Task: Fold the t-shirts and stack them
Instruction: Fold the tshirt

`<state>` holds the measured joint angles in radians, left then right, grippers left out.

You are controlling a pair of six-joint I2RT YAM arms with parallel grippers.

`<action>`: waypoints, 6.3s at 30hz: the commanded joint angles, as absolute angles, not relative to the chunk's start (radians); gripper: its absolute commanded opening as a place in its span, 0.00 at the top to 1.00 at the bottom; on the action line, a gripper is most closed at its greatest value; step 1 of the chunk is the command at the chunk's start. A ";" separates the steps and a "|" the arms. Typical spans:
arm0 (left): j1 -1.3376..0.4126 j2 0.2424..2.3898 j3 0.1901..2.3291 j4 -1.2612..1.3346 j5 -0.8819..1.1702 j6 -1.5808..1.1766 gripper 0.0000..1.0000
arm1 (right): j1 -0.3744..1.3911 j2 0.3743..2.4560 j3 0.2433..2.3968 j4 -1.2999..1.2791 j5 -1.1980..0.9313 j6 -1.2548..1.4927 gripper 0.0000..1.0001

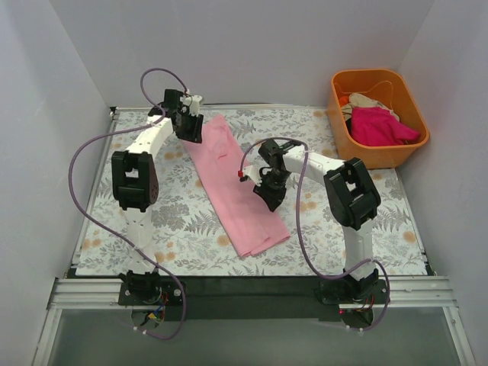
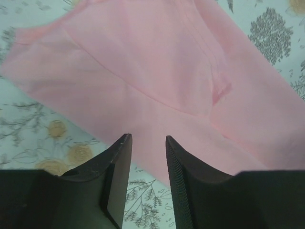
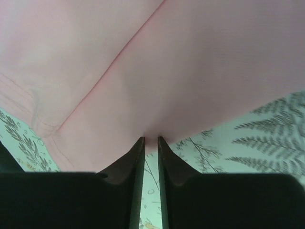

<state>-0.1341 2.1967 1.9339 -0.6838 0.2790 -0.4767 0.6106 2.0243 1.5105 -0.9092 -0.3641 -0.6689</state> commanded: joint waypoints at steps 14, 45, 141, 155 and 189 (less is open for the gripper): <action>-0.198 2.457 2.044 -0.810 0.340 -0.494 0.72 | 0.727 2.143 1.466 -0.914 -0.508 -0.615 0.85; -0.170 1.323 1.155 -1.035 0.772 0.268 0.53 | 0.862 1.329 0.901 -0.534 -0.220 -0.871 0.41; -0.221 1.643 0.998 -0.216 0.673 0.333 1.00 | 0.612 1.854 1.304 -0.176 -0.325 -1.149 0.99; -0.180 1.810 1.124 -0.101 0.540 0.151 0.62 | 0.572 2.017 1.485 -0.175 -0.255 -1.080 0.51; -0.410 1.436 0.690 -0.281 0.532 0.380 0.62 | 0.719 1.667 0.926 -0.100 -0.284 -1.229 0.63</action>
